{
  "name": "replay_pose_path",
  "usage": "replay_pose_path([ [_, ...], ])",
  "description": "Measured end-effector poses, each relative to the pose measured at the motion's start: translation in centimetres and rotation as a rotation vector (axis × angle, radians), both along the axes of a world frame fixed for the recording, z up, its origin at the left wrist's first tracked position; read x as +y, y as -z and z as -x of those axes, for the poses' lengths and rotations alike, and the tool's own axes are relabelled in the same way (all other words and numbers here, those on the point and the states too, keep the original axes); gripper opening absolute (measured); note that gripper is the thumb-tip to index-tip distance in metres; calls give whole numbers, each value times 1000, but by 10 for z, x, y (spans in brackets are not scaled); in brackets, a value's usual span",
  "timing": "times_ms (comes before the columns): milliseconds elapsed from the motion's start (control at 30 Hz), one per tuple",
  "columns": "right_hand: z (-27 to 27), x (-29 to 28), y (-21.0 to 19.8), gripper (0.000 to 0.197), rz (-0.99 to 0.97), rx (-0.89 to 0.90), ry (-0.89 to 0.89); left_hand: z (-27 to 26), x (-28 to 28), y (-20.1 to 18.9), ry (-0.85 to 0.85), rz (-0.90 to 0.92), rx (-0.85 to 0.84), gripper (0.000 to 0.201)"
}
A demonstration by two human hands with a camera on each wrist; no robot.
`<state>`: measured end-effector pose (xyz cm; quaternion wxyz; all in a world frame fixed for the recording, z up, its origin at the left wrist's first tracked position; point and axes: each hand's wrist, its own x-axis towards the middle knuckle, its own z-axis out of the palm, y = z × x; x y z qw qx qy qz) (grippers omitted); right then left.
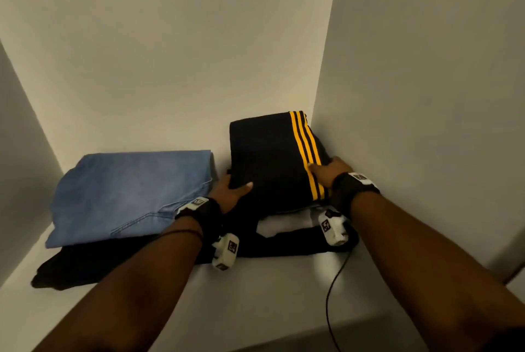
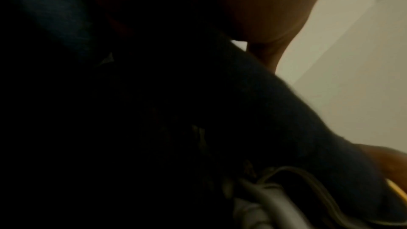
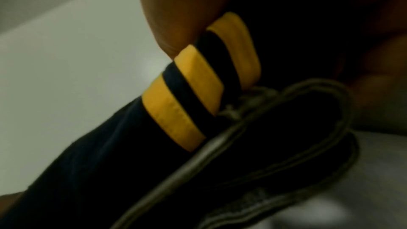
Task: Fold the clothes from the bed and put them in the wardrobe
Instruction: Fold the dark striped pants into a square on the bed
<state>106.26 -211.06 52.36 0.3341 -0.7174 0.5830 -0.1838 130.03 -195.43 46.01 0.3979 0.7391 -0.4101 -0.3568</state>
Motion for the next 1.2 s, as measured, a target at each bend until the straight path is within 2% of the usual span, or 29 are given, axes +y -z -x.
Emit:
replay_pose_path([
  [67, 8, 5, 4, 73, 42, -12, 12, -5, -6, 7, 41, 19, -35, 99],
  [200, 22, 25, -4, 58, 355, 97, 6, 0, -2, 3, 44, 200, 7, 92],
  [267, 24, 27, -12, 50, 422, 167, 21, 5, 1, 10, 53, 232, -23, 103],
  [367, 17, 32, -18, 38, 398, 398, 0, 4, 2, 18, 30, 108, -171, 124],
  [433, 7, 37, -26, 49, 475, 490, -24, 1, 2, 7, 3, 100, -367, 128],
  [500, -9, 44, -33, 69, 608, 512, -110, 2, -2, -19, 53, 138, -590, 120],
  [533, -18, 48, -35, 79, 644, 495, -185, 4, -7, -32, 113, 134, -648, 115],
  [600, -35, 49, -26, 96, 584, 512, -341, 12, -21, -42, 300, 49, -715, 112],
  [667, -37, 43, -1, 103, 457, 646, -415, 23, -30, -33, 489, -74, -802, 115],
  [767, -20, 35, 36, 102, 366, 721, -406, 27, -28, -6, 569, -167, -824, 113],
  [833, -18, 34, 37, 102, 358, 749, -413, 27, -27, -4, 562, -168, -819, 111],
  [900, -28, 29, 17, 104, 324, 803, -447, 27, -32, -18, 574, -170, -771, 103],
  [933, -35, 26, 0, 103, 307, 807, -464, 26, -37, -30, 574, -151, -752, 92],
  [1000, -52, 16, -37, 89, 314, 765, -479, 21, -51, -56, 533, -105, -772, 66],
  [1033, -62, 10, -53, 82, 341, 735, -475, 17, -60, -67, 492, -85, -806, 60],
  [1067, -72, 3, -66, 80, 381, 716, -469, 13, -68, -75, 448, -64, -853, 63],
  [1100, -83, -5, -73, 88, 427, 719, -473, 8, -76, -79, 418, -47, -902, 76],
  [1200, -108, -35, -76, 138, 449, 877, -539, -3, -104, -77, 422, -113, -962, 131],
])
